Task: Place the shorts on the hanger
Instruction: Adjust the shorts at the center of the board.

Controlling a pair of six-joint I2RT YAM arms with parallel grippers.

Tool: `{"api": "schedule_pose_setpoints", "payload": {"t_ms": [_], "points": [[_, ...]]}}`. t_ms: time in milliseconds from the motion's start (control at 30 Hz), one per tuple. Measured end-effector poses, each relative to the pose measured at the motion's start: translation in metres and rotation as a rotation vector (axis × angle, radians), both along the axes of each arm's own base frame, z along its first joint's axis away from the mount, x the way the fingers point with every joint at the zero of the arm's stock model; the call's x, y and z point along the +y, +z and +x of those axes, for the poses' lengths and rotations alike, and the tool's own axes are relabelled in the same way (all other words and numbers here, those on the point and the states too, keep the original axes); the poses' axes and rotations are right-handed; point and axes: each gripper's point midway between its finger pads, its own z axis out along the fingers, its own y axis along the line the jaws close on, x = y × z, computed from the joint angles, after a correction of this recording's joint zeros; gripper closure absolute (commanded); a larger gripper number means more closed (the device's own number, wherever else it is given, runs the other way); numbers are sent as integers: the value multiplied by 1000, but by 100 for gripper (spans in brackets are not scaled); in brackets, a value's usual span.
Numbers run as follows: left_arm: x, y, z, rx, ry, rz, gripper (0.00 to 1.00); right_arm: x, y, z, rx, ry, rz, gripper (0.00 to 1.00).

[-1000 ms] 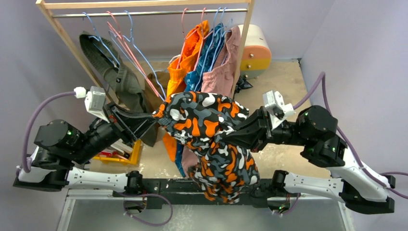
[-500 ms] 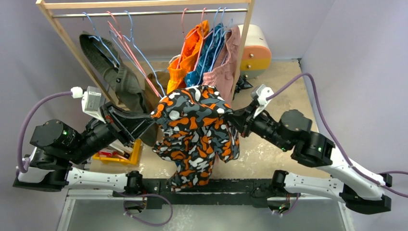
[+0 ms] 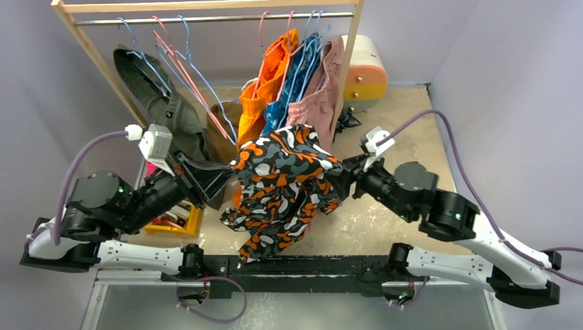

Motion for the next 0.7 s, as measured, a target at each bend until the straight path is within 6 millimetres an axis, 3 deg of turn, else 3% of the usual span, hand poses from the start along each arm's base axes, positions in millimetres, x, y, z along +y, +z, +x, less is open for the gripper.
{"api": "schedule_pose_setpoints", "payload": {"t_ms": [133, 233, 333, 433, 533, 700], "points": [[-15, -10, 2, 2, 10, 44, 100, -1, 22, -25, -30, 141, 83, 35], [-29, -18, 3, 2, 12, 80, 100, -1, 51, -47, -67, 257, 156, 35], [-44, -27, 3, -3, 5, 126, 100, 2, 80, -61, -116, 342, 222, 35], [-61, -39, 1, -8, -14, 172, 100, 11, 98, -69, -145, 405, 251, 35], [-76, -52, -1, -12, -34, 211, 100, 30, 103, -71, -143, 464, 250, 35], [-91, -67, 2, -26, -26, 250, 100, 59, 89, -72, -94, 545, 209, 36]]}}
